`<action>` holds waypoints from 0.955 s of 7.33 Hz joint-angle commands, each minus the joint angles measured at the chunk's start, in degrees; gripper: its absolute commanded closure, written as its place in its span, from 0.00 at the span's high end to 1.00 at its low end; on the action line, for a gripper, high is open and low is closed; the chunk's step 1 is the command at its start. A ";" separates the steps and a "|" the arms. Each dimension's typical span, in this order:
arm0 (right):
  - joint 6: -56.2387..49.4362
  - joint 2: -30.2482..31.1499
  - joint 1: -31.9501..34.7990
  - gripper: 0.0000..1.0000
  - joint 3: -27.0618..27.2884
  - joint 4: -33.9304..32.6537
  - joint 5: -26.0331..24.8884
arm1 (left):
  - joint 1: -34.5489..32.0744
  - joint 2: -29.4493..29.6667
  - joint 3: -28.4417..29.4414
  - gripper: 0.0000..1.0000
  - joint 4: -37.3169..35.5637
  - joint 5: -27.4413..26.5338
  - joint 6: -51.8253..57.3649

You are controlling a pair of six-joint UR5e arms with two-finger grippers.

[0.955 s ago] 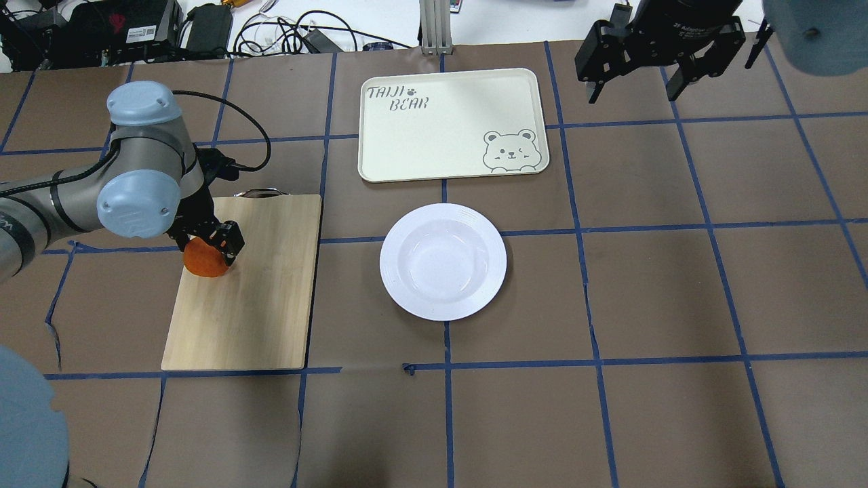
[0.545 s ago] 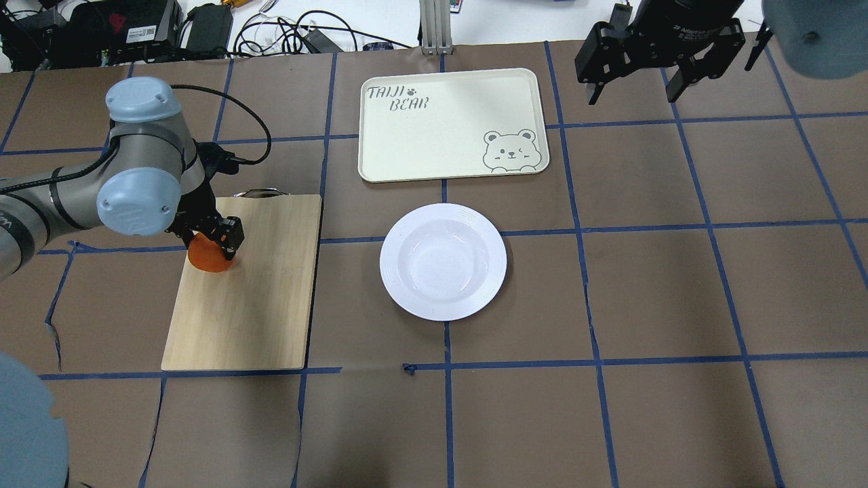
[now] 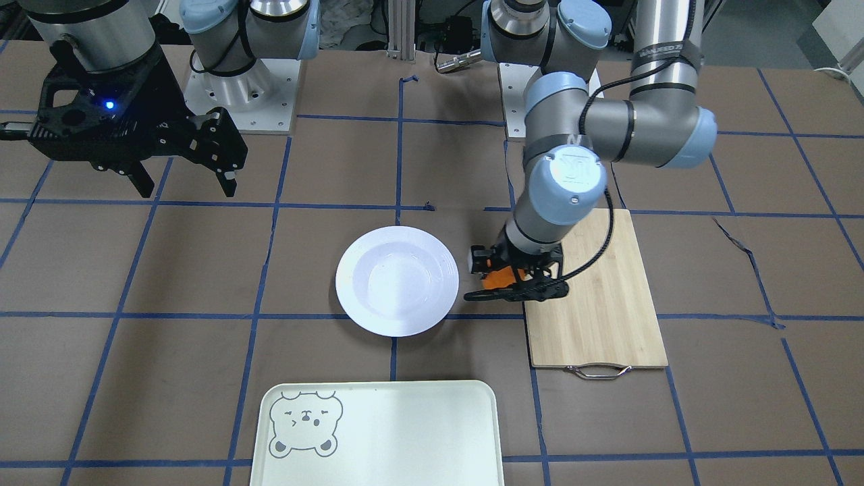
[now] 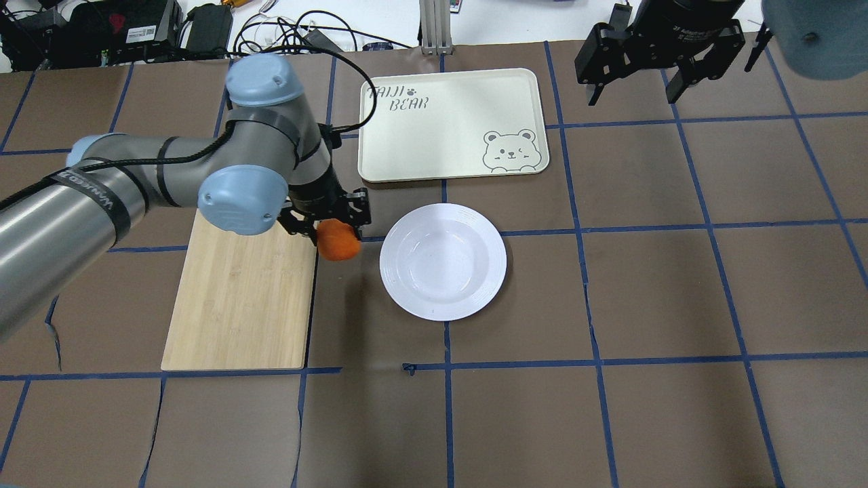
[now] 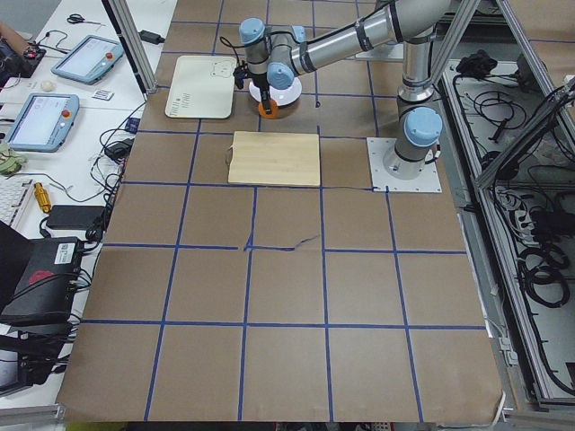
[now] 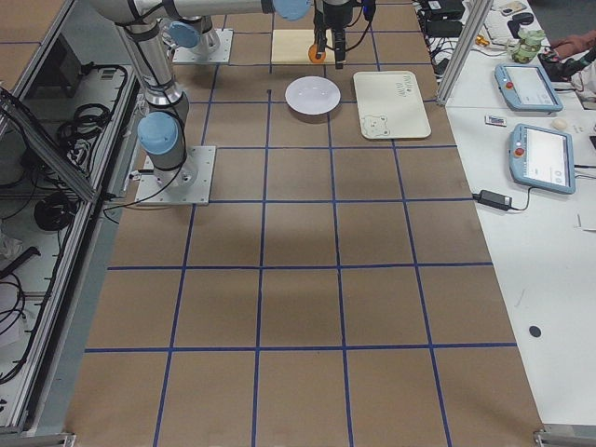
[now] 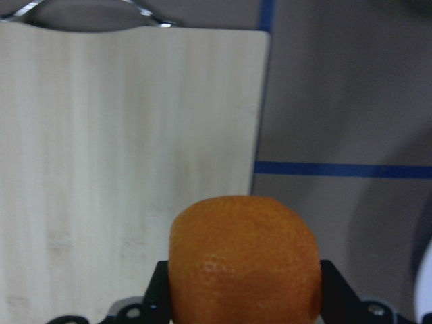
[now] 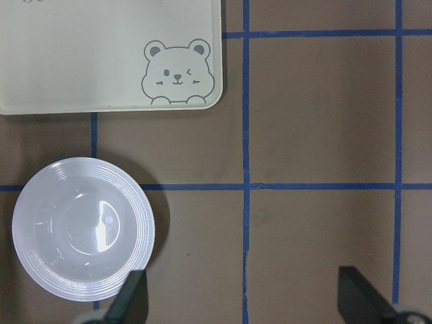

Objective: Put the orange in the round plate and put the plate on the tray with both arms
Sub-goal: 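Carry the orange with the left gripper over the white bowl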

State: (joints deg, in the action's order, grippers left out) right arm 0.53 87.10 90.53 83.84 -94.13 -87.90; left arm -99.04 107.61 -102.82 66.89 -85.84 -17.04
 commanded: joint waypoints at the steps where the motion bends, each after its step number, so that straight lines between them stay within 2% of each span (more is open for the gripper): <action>1: 0.00 0.00 0.00 1.00 0.01 0.00 0.01 | -8.25 2.24 -0.19 0.13 -4.91 6.10 -16.74; 2: 0.00 0.00 0.00 1.00 0.01 0.00 0.01 | -9.85 3.64 -0.28 0.13 -5.89 8.21 -18.97; 4: 0.00 0.00 0.00 1.00 0.01 -0.18 0.01 | -10.04 5.59 -0.37 0.15 -8.44 8.50 -18.65; 5: 0.00 -0.08 0.00 1.00 0.01 -0.09 0.01 | -10.04 5.68 -0.19 0.86 -8.62 8.15 -18.21; 6: 0.00 0.00 0.00 1.00 0.01 -0.09 0.01 | -9.86 4.64 0.33 1.00 -8.80 8.06 -18.12; 7: 0.00 0.00 0.00 1.00 0.01 -0.09 0.01 | -8.99 3.32 0.60 1.00 -8.89 6.84 -17.77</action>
State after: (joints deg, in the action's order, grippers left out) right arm 0.53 87.07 90.53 83.84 -94.23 -87.89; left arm -108.74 112.24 -102.62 58.23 -77.98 -35.17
